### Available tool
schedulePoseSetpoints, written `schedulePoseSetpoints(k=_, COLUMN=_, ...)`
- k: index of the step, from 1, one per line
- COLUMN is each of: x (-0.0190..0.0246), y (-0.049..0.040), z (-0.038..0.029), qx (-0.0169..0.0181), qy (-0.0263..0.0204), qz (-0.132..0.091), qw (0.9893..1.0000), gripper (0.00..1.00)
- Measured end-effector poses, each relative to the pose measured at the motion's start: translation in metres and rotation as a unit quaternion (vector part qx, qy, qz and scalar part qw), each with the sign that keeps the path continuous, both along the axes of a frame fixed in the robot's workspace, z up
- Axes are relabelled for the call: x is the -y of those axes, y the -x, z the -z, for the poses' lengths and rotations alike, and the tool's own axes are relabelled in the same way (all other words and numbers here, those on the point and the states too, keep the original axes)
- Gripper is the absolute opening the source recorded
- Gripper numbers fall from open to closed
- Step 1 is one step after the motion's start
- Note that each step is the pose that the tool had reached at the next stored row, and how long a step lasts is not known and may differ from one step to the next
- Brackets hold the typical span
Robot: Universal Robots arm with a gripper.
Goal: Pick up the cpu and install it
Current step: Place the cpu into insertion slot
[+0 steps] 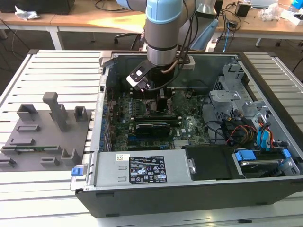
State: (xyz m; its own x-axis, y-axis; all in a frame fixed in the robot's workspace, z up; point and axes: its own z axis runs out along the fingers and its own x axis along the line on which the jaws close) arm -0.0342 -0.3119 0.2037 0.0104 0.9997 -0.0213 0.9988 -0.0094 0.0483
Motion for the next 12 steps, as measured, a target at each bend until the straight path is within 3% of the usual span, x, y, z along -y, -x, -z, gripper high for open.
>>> schedulePoseSetpoints(k=2, x=0.0000, y=0.0000, z=-0.0080, qx=0.0000, qy=0.0000, qz=0.000, qw=1.0000, gripper=0.62)
schedulePoseSetpoints(k=8, x=0.0000, y=0.0000, z=-0.0085, qx=0.0000, qy=0.0000, qz=0.000, qw=1.0000, gripper=0.60)
schedulePoseSetpoints(k=9, x=0.0000, y=0.0000, z=-0.0086, qx=0.0000, qy=0.0000, qz=0.000, qw=1.0000, gripper=0.54)
schedulePoseSetpoints(k=10, x=0.0000, y=0.0000, z=-0.0086, qx=0.0000, qy=0.0000, qz=0.000, qw=1.0000, gripper=0.54)
schedulePoseSetpoints(k=11, x=0.0000, y=0.0000, z=-0.0087, qx=0.0000, qy=0.0000, qz=0.000, qw=1.0000, gripper=0.41)
schedulePoseSetpoints(k=12, x=0.0000, y=0.0000, z=-0.0088, qx=0.0000, qy=0.0000, qz=0.000, qw=1.0000, gripper=0.35)
